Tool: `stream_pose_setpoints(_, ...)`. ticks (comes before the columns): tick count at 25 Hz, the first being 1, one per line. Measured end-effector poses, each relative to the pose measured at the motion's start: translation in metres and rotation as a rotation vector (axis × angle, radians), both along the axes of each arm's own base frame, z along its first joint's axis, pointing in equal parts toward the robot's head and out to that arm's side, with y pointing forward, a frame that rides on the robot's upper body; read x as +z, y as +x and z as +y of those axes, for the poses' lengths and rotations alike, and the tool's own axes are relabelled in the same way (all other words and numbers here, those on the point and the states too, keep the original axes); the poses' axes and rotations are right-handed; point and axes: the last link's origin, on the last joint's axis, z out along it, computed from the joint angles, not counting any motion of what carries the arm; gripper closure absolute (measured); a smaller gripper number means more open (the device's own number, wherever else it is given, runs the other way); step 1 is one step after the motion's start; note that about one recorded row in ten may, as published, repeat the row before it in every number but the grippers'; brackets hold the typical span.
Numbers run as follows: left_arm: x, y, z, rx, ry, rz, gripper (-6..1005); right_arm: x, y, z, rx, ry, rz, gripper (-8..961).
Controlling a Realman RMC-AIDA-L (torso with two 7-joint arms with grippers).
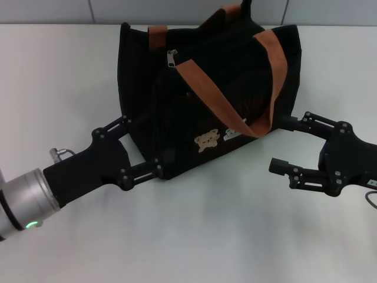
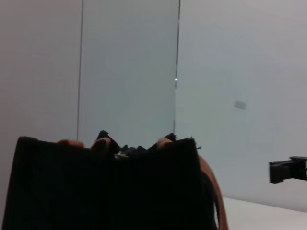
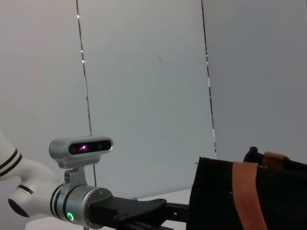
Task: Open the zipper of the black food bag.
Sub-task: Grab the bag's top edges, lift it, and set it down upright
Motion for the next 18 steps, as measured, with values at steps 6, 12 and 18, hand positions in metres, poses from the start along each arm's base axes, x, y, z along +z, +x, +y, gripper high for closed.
stream_pose_setpoints(6,-0.021,0.01,0.007,0.015,0.022,0.002,226,-0.004,0.0,-0.001,-0.011,-0.002,0.007,131)
stream_pose_setpoints(12,-0.035,0.011,0.013,0.079,0.117,0.035,272,-0.009,0.0,-0.006,0.003,-0.001,0.023,131)
stream_pose_setpoints(18,-0.036,0.01,0.008,0.056,0.169,0.056,506,-0.01,0.002,-0.01,-0.006,-0.003,0.028,131)
